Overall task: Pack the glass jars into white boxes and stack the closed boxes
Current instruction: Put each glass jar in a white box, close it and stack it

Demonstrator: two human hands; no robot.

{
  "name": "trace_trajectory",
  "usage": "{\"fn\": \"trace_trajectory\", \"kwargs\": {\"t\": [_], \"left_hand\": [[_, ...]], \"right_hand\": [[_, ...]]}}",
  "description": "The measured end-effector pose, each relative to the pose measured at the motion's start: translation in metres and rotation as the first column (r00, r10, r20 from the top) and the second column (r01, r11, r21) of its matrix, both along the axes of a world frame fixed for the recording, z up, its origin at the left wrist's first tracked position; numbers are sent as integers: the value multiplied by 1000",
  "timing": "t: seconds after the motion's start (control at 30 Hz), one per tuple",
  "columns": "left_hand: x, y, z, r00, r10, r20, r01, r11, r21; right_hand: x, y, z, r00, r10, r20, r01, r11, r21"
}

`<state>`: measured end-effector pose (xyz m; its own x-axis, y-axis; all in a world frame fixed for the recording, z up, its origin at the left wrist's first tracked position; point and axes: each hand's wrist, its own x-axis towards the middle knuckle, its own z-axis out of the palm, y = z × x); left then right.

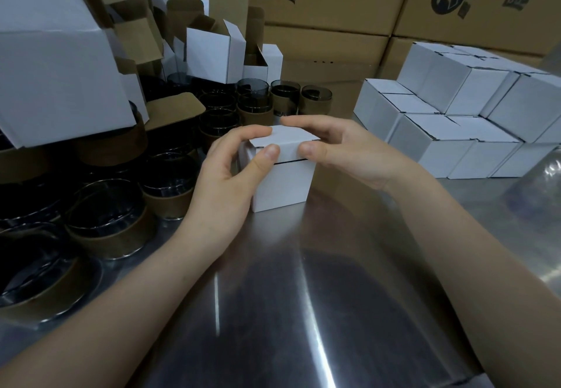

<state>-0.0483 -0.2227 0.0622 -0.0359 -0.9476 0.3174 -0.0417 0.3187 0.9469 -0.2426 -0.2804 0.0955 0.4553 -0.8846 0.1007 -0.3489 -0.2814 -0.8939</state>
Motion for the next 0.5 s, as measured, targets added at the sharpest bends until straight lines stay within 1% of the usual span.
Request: {"fn": "trace_trajectory", "kwargs": {"t": [0.27, 0.5], "left_hand": [[0, 0, 0, 1000, 0, 12, 0, 1000, 10], [-1, 2, 2, 1000, 13, 21, -14, 999, 30]], "right_hand": [[-1, -1, 0, 1000, 15, 10, -15, 1000, 9], [-2, 1, 0, 999, 19, -28, -19, 1000, 17]]}}
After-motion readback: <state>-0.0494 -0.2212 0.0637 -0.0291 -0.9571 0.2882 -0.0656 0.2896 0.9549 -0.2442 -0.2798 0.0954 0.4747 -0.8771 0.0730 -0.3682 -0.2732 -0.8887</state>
